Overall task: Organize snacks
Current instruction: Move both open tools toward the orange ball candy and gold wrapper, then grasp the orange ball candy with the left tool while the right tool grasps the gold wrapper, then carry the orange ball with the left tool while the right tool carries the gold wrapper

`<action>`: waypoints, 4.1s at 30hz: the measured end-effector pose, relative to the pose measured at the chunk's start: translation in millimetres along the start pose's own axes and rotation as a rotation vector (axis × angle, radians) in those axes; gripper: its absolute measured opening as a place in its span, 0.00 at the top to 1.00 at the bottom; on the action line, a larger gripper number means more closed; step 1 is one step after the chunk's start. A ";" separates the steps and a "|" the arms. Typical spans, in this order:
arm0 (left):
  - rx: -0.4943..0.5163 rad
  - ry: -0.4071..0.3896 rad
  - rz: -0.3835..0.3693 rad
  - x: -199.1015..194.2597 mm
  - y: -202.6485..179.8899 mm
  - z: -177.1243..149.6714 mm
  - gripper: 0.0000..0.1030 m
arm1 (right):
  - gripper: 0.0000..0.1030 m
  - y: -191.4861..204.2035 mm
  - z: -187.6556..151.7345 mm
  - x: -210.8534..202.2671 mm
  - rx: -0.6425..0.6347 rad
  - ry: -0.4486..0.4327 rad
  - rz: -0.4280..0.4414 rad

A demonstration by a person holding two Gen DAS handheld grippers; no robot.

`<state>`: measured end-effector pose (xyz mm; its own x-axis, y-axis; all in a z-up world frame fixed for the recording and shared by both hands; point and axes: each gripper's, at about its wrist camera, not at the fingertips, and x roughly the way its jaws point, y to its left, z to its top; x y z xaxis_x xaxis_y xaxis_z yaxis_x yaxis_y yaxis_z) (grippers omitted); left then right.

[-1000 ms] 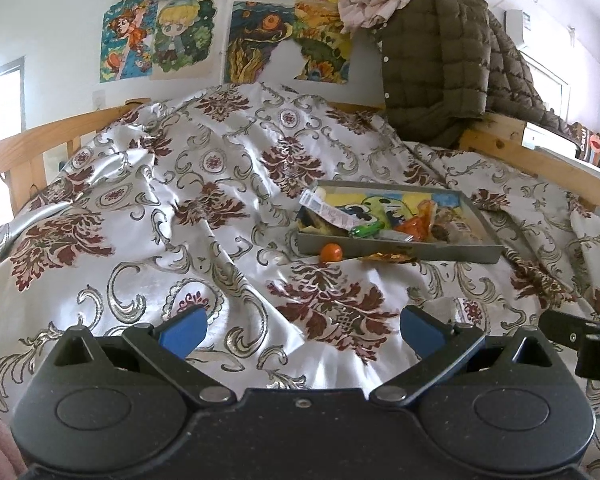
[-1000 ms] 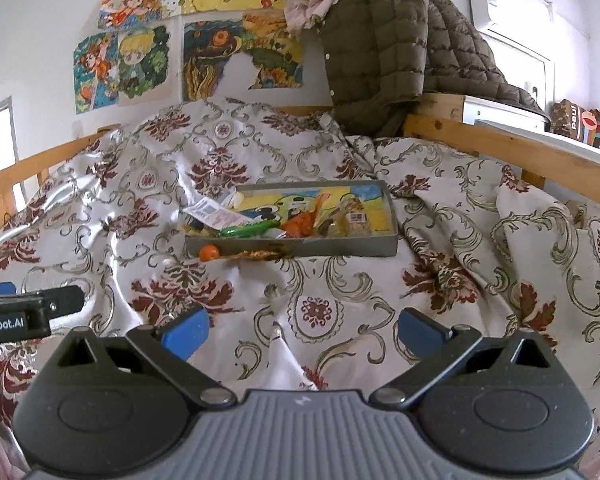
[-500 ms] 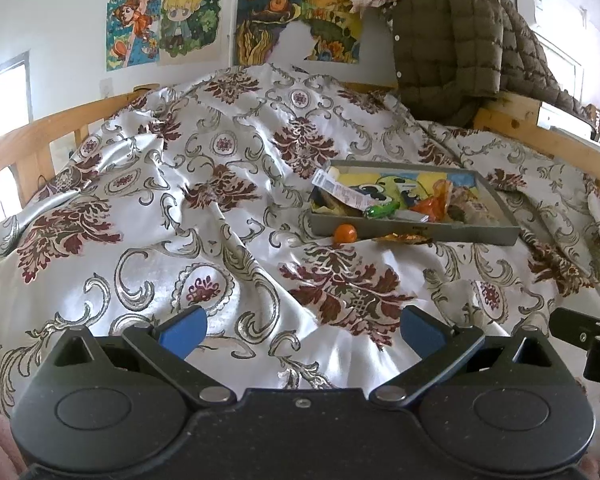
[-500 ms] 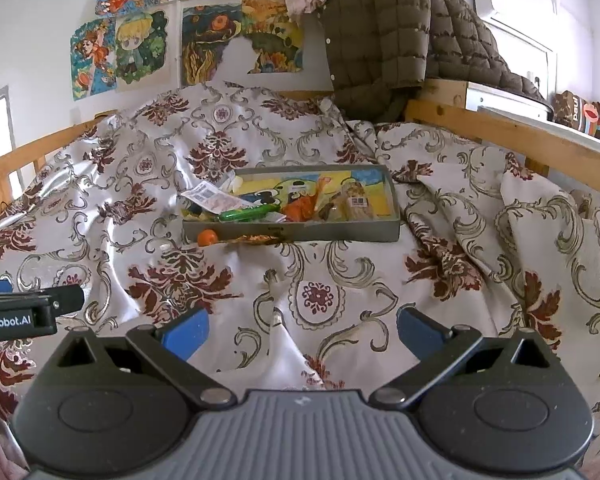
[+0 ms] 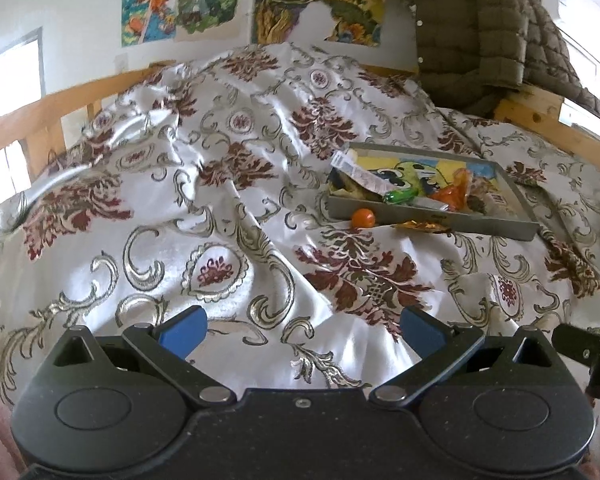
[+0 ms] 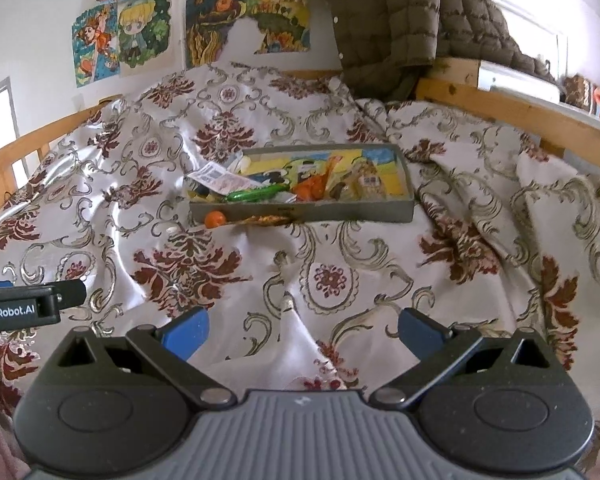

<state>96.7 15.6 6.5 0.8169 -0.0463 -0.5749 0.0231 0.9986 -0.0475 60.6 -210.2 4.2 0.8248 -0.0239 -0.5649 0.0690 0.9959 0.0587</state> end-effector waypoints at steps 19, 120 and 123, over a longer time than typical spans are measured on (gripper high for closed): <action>0.115 0.068 0.017 50.0 -2.5 36.5 0.01 | 0.00 -17.3 28.2 40.6 0.022 0.065 0.017; -0.060 -0.058 -0.355 215.8 -27.8 110.2 0.69 | 0.84 74.6 65.1 195.1 -0.668 -0.167 0.007; -0.090 -0.068 -0.391 224.5 -36.4 118.8 0.69 | 0.84 74.1 71.8 181.6 -0.684 -0.217 -0.035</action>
<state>347.8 -28.1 -23.8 0.7927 -0.4173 -0.4444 0.2917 0.8998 -0.3245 255.8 -147.0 -34.9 0.9263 -0.0027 -0.3768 -0.2112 0.8244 -0.5251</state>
